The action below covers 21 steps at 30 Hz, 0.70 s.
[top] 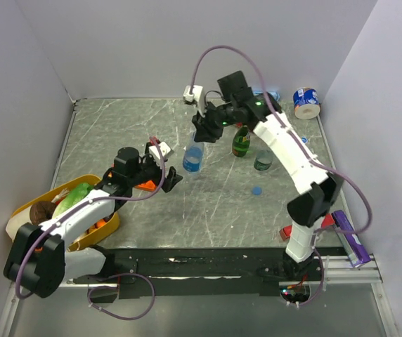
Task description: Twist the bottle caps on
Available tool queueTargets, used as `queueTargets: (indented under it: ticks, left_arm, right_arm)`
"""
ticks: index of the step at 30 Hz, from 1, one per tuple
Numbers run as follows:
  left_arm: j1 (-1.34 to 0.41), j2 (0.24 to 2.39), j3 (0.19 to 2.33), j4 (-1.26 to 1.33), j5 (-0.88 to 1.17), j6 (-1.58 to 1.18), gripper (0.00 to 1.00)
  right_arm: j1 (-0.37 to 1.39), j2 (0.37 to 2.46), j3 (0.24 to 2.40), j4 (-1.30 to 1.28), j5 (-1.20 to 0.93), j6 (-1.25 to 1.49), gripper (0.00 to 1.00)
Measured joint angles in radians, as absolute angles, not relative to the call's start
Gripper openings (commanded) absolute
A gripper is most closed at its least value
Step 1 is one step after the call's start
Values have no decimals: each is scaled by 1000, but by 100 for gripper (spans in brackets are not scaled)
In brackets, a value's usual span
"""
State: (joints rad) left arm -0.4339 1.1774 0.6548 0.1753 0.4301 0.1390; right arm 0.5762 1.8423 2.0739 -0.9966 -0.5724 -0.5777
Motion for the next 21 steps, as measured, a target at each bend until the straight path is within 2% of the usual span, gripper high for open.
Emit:
queueTargets:
  ticks: [7, 15, 18, 21]
  left_arm:
    - [-470, 1240, 654, 289, 510, 163, 96]
    - [-515, 1320, 655, 376, 558, 144, 96]
    - [-520, 1330, 659, 388, 583, 138, 99]
    - [-521, 1337, 660, 404, 615, 133, 92]
  right_arm:
    - [576, 1711, 2057, -1026, -705, -635, 7]
    - [576, 1708, 2057, -1077, -793, -653, 7]
    - [576, 1708, 2057, -1080, -799, -653, 7]
    - [576, 1708, 2057, -1080, -803, -653, 8]
